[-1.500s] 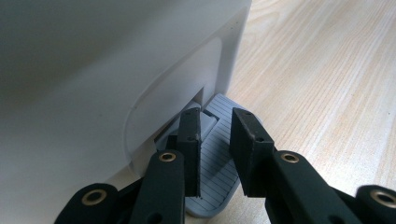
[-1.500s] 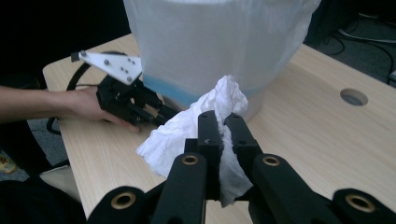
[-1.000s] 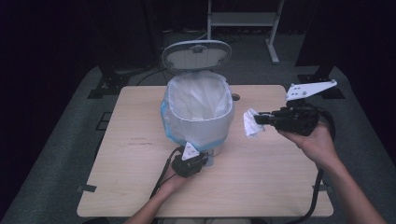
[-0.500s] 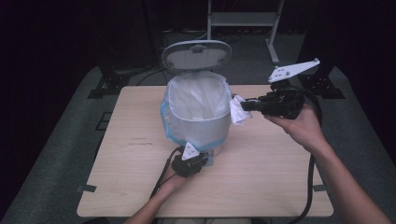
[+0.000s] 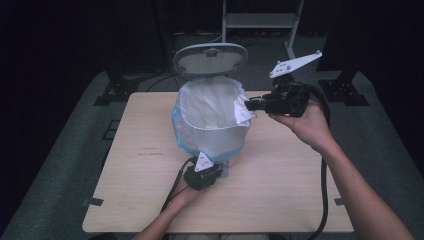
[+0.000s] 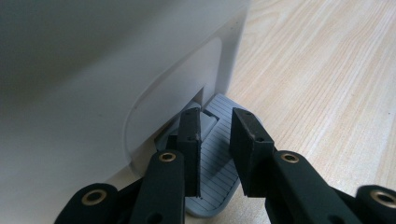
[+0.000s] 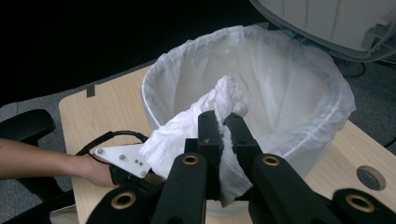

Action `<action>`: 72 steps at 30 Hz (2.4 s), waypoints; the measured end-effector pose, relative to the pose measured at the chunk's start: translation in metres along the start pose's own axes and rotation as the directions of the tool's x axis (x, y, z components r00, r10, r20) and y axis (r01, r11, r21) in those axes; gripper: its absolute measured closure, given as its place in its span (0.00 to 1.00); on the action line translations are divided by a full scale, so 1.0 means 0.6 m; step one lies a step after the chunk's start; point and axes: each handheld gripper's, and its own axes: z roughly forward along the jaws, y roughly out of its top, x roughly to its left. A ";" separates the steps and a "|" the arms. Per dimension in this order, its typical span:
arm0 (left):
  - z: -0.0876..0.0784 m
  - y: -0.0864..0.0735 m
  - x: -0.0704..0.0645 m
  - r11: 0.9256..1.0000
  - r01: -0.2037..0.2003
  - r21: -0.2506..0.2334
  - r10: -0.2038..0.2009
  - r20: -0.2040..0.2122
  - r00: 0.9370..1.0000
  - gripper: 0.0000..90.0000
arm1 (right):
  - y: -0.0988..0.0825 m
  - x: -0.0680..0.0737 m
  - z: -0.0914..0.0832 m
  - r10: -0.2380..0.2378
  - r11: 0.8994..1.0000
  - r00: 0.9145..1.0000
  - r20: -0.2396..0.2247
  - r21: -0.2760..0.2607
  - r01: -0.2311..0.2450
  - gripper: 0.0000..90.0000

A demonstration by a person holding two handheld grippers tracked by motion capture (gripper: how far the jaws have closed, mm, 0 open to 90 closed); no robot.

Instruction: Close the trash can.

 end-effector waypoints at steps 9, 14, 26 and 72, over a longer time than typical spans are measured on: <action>0.000 0.000 0.000 1.000 -0.001 0.000 0.001 0.000 1.000 0.82 | 0.016 0.001 0.027 -0.010 1.000 1.000 -0.005 0.013 0.010 0.95; 0.000 0.000 0.000 1.000 -0.001 0.000 0.001 0.000 1.000 0.82 | 0.021 0.001 0.036 -0.011 1.000 1.000 -0.006 0.015 0.011 0.95; 0.000 0.000 0.000 1.000 -0.002 0.000 0.002 0.000 1.000 0.82 | 0.029 0.001 0.057 -0.007 1.000 1.000 -0.008 0.022 0.007 0.95; -0.001 0.000 -0.011 0.999 -0.037 0.003 0.037 -0.048 0.998 0.82 | 0.020 -0.005 0.123 0.017 0.999 0.999 0.037 0.051 -0.019 0.95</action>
